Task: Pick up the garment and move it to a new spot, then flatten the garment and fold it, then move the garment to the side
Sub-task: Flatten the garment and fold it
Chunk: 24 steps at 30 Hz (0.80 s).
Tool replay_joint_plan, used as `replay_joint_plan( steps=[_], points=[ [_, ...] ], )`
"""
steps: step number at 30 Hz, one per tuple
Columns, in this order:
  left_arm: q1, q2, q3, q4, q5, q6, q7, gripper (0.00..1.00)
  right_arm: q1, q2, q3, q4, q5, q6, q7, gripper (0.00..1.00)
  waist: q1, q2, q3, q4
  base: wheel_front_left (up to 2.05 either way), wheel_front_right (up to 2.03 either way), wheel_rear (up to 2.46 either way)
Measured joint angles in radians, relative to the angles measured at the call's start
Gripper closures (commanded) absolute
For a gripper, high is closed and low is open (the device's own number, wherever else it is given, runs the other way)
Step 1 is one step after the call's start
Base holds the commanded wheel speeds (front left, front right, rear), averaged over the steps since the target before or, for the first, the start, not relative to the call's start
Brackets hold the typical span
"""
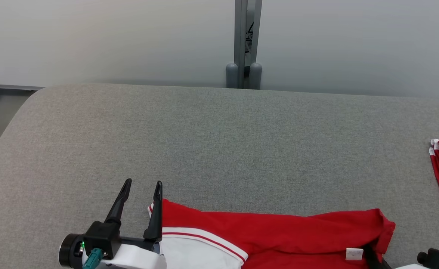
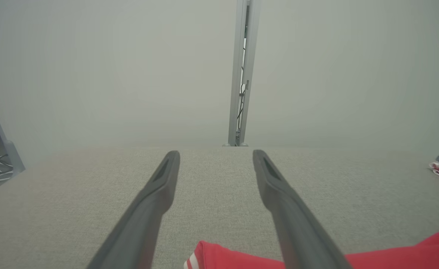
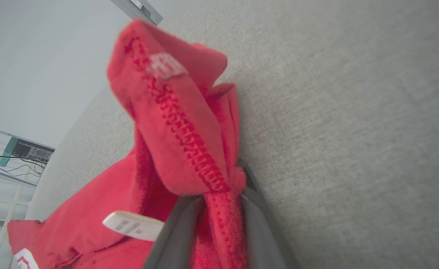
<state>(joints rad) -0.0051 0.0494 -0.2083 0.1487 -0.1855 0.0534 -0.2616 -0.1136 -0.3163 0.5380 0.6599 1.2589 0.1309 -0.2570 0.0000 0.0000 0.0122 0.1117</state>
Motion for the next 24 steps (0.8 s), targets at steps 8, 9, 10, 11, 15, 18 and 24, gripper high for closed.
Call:
replay_joint_plan(
  steps=[8,9,10,11,15,18,24],
  points=[
    [0.0,0.0,-0.003,-0.001,-0.001,0.0,0.0,0.0,-0.008,-0.009,-0.014,0.01,-0.013,0.0,-0.004,1.0,0.0,0.0,0.004,-0.001,0.0,0.0,0.0],
    [0.0,0.0,-0.004,0.001,-0.002,0.0,0.0,0.0,-0.012,-0.008,-0.034,0.01,-0.027,0.0,-0.004,1.0,0.0,0.0,0.003,0.0,0.0,0.0,0.0],
    [0.0,0.0,-0.004,0.001,-0.002,0.0,0.0,0.0,-0.012,-0.008,-0.034,0.01,-0.027,0.0,-0.004,1.0,0.0,0.0,0.003,0.0,0.0,0.0,0.0],
    [0.0,0.0,-0.004,0.002,-0.004,0.0,0.0,0.0,-0.012,-0.009,-0.044,0.011,-0.035,0.0,-0.004,1.0,0.0,0.0,0.002,0.0,0.0,0.0,0.0],
    [0.0,0.0,-0.005,0.005,-0.012,0.0,0.0,0.0,-0.022,-0.022,-0.1,0.028,-0.079,0.0,-0.004,1.0,0.0,0.0,-0.005,0.004,0.0,0.0,0.0],
    [0.0,0.0,-0.004,0.005,-0.014,0.0,0.0,0.0,-0.028,-0.04,-0.144,0.044,-0.094,0.0,-0.004,1.0,0.0,0.0,-0.01,0.007,0.0,0.0,0.0],
    [0.0,0.0,-0.002,0.009,-0.021,-0.001,0.0,0.0,-0.046,-0.092,-0.204,0.072,-0.136,0.0,-0.004,1.0,0.0,0.0,-0.02,0.011,0.0,0.0,0.0]
  ],
)
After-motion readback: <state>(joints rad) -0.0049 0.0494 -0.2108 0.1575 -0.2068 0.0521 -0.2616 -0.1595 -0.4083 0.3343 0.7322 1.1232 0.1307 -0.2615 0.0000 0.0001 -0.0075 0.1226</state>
